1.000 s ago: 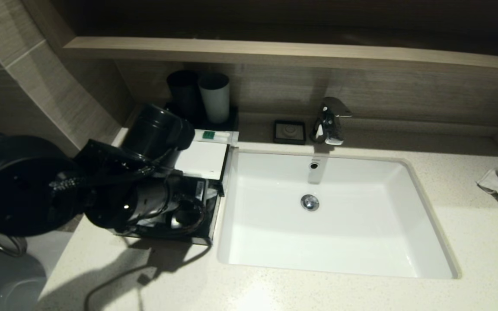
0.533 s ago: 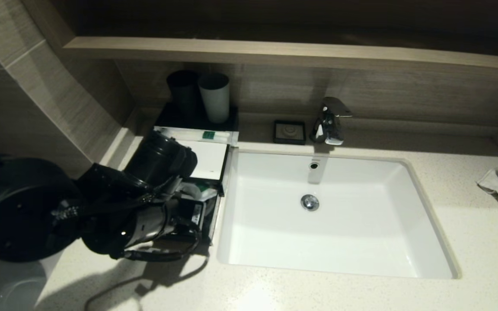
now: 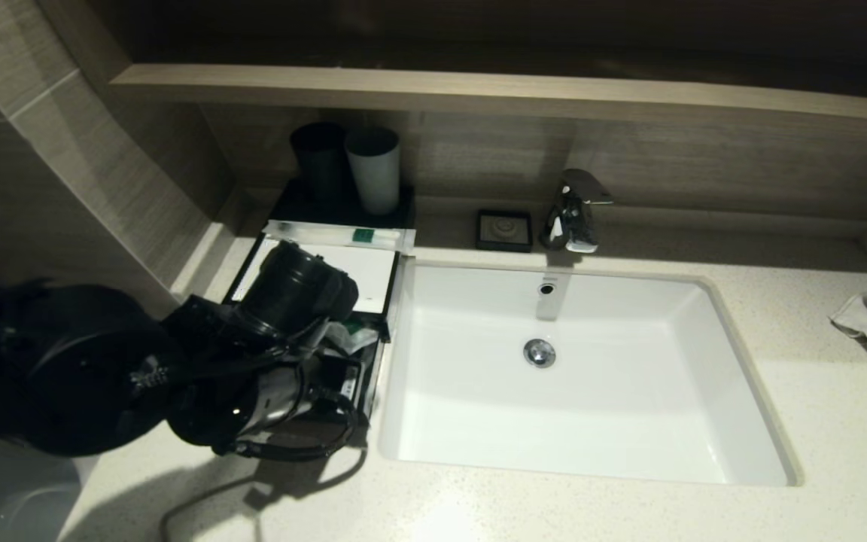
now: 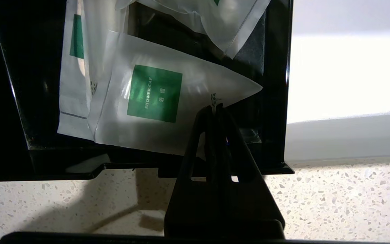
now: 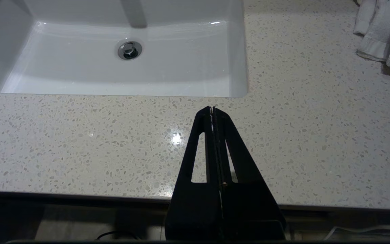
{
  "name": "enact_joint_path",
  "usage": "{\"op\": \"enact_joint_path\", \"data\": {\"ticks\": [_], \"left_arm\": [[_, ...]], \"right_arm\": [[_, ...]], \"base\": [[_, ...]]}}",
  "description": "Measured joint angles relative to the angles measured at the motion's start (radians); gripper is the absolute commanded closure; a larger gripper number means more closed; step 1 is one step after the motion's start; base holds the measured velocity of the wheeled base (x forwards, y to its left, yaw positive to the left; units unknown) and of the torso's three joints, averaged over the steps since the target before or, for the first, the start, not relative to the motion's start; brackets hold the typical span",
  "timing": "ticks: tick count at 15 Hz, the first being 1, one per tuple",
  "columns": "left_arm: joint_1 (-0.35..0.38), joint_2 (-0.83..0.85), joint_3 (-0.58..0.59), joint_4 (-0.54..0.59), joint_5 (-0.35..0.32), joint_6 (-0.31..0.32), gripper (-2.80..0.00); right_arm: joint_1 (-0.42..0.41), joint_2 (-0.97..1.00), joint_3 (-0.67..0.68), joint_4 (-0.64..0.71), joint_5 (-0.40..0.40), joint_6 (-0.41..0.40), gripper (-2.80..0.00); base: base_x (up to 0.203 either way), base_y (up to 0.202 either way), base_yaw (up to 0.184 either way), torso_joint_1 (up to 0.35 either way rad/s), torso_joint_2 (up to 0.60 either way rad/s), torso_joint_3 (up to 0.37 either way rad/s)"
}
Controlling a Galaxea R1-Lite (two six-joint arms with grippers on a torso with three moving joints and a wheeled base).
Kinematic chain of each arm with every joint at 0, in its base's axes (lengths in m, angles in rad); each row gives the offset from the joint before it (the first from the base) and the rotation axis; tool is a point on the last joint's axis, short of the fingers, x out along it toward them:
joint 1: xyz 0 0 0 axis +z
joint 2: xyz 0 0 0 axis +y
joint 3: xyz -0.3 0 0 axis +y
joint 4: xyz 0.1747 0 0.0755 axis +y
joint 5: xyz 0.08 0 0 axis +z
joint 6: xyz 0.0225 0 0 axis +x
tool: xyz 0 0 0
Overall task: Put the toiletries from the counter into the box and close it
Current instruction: Place the bathroom toiletry into the drawer
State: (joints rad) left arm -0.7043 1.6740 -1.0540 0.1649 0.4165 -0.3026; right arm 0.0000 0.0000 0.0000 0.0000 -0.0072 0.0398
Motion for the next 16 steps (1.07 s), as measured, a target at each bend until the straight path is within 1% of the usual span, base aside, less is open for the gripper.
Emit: {"op": "enact_joint_path", "data": {"ticks": [5,9,16], "left_arm": [[0.000,0.034,-0.010,-0.005,-0.001,0.000,0.00],[0.001,0.063,-0.019,-0.070,0.000,0.000,0.00],[0.002,0.089,-0.032,-0.123,0.003,0.001,0.00]], "right_arm": [[0.000,0.000,0.000,0.000,0.000,0.000,0.00],[0.000,0.000,0.000,0.000,0.000,0.000,0.00],[0.000,0.000,0.000,0.000,0.000,0.000,0.00]], "base": [[0.000,0.000,0.000,0.000,0.00,0.000],[0.000,0.000,0.000,0.000,0.00,0.000],[0.000,0.000,0.000,0.000,0.00,0.000]]}}
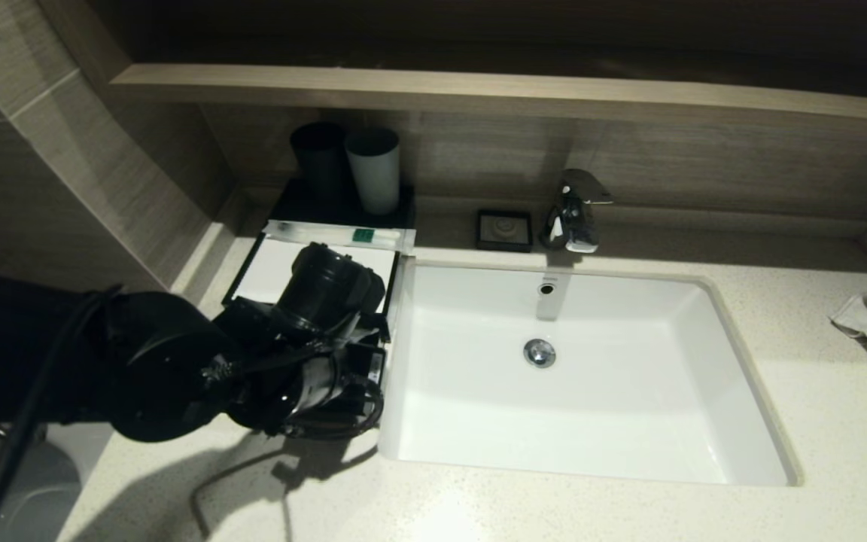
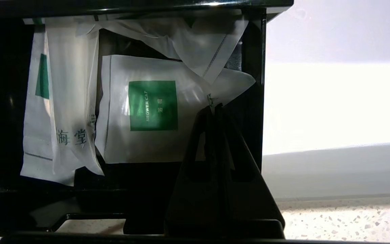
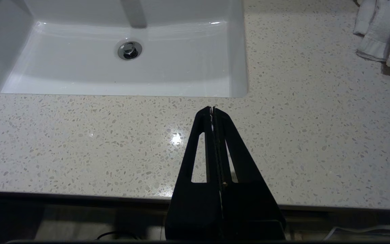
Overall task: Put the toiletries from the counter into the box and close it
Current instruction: Place the bathroom toiletry into the drawer
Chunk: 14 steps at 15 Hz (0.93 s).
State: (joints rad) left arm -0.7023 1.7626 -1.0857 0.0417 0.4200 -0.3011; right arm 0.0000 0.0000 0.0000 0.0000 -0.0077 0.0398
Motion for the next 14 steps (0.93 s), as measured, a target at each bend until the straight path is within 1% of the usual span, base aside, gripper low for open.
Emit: {"op": "enact_joint_path", "data": {"ticks": [3,4,9,14], "left_arm": [[0.000,-0.001,0.001,-0.001,0.002,0.006,0.00],[0.000,-0.002,0.003,0.000,0.002,0.007,-2.80],[0.000,-0.016,0.011,0.001,0.003,0.008,-2.80],[0.000,-0.076,0.014,0.007,0.004,0.010,-2.80]], "right_arm": [[0.000,0.000,0.000,0.000,0.000,0.000,0.00],[0.000,0.000,0.000,0.000,0.000,0.000,0.00],[0.000,0.000,0.000,0.000,0.000,0.000,0.00],[0.000,0.000,0.000,0.000,0.000,0.000,0.00]], "base": [[0.000,0.000,0.000,0.000,0.00,0.000],[0.000,0.000,0.000,0.000,0.00,0.000],[0.000,0.000,0.000,0.000,0.00,0.000],[0.000,0.000,0.000,0.000,0.00,0.000]]}}
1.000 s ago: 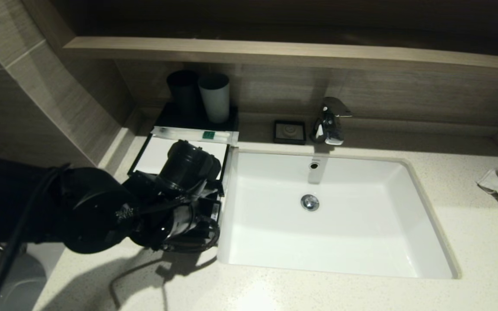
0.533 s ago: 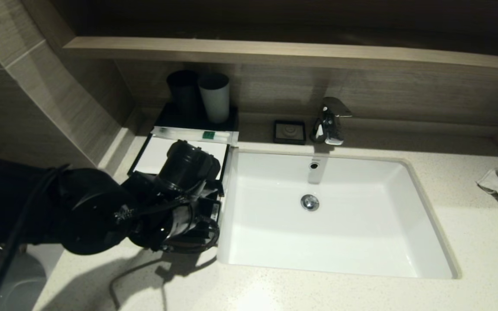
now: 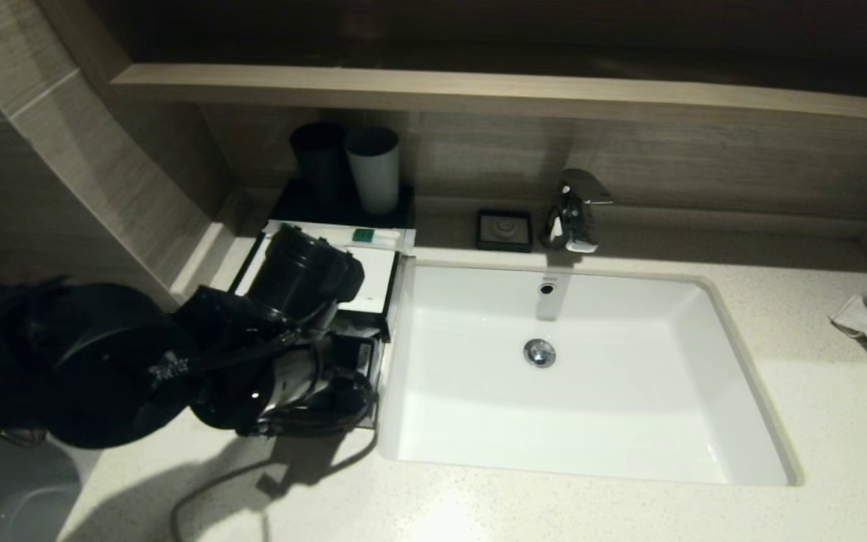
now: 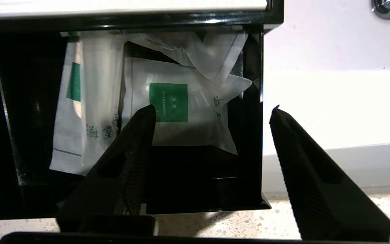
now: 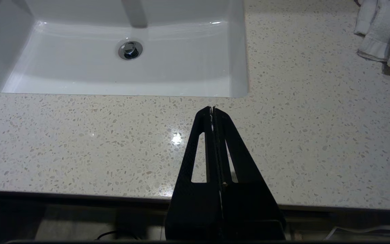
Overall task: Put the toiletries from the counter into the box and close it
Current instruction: Place the bathroom toiletry into the drawer, then pick up the bathroom toiletry
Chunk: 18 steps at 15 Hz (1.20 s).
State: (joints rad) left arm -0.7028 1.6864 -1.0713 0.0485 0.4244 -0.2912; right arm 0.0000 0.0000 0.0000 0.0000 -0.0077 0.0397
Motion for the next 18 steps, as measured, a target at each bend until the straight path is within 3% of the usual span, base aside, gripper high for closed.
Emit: {"op": "enact_joint_path", "data": {"ticks": [7,8,13,18], "left_arm": [[0.012,-0.056,-0.040,-0.007,0.022,0.019,-2.80],[0.014,-0.056,-0.053,-0.007,0.022,0.019,0.00],[0.034,-0.023,-0.155,-0.009,0.055,0.004,0.00],[0.035,0.055,-0.265,-0.009,0.100,-0.080,0.00]], "right_arm": [[0.000,0.000,0.000,0.000,0.000,0.000,0.00],[0.000,0.000,0.000,0.000,0.000,0.000,0.00],[0.000,0.000,0.000,0.000,0.000,0.000,0.00],[0.000,0.000,0.000,0.000,0.000,0.000,0.00]], "base": [[0.000,0.000,0.000,0.000,0.00,0.000],[0.000,0.000,0.000,0.000,0.00,0.000],[0.000,0.000,0.000,0.000,0.00,0.000],[0.000,0.000,0.000,0.000,0.00,0.000]]}}
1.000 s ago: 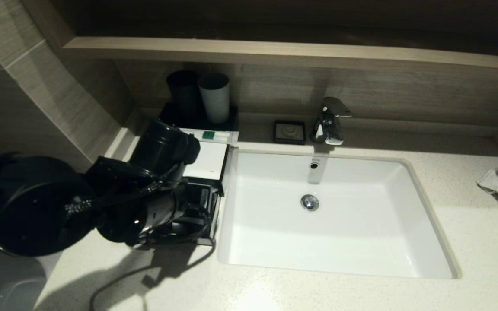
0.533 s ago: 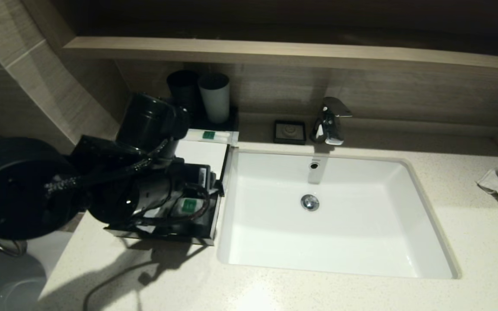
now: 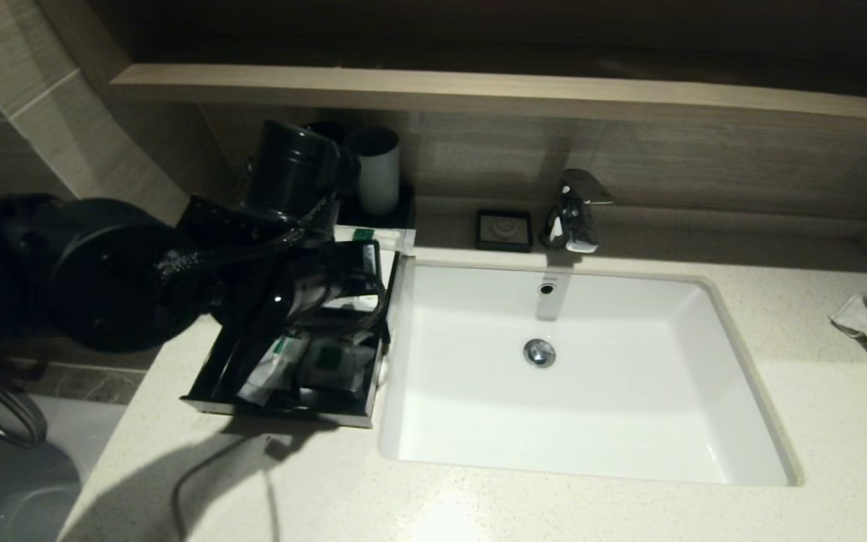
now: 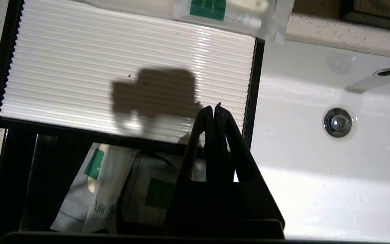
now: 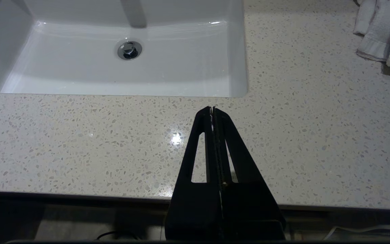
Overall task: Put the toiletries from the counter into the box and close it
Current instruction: Pick up the bathroom toiletry
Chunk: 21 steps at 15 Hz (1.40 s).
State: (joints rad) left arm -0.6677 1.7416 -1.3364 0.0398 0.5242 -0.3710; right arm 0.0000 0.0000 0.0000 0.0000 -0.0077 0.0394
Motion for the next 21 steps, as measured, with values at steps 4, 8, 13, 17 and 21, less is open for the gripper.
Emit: {"op": "enact_joint_path", "data": {"ticks": [4,8,13,17,21], "left_arm": [[-0.003,0.086,-0.092,0.001,0.042,-0.062,0.00],[-0.007,0.161,-0.177,0.006,0.073,-0.130,0.00],[-0.034,0.223,-0.258,0.000,0.146,-0.156,0.00],[-0.050,0.260,-0.305,-0.004,0.196,-0.184,0.00],[-0.057,0.284,-0.317,-0.045,0.220,-0.196,0.00]], "right_arm": [[0.000,0.000,0.000,0.000,0.000,0.000,0.00],[0.000,0.000,0.000,0.000,0.000,0.000,0.00],[0.000,0.000,0.000,0.000,0.000,0.001,0.00],[0.000,0.000,0.000,0.000,0.000,0.000,0.00],[0.000,0.000,0.000,0.000,0.000,0.000,0.00]], "base": [[0.000,0.000,0.000,0.000,0.00,0.000],[0.000,0.000,0.000,0.000,0.00,0.000],[0.000,0.000,0.000,0.000,0.00,0.000],[0.000,0.000,0.000,0.000,0.00,0.000],[0.000,0.000,0.000,0.000,0.00,0.000]]}}
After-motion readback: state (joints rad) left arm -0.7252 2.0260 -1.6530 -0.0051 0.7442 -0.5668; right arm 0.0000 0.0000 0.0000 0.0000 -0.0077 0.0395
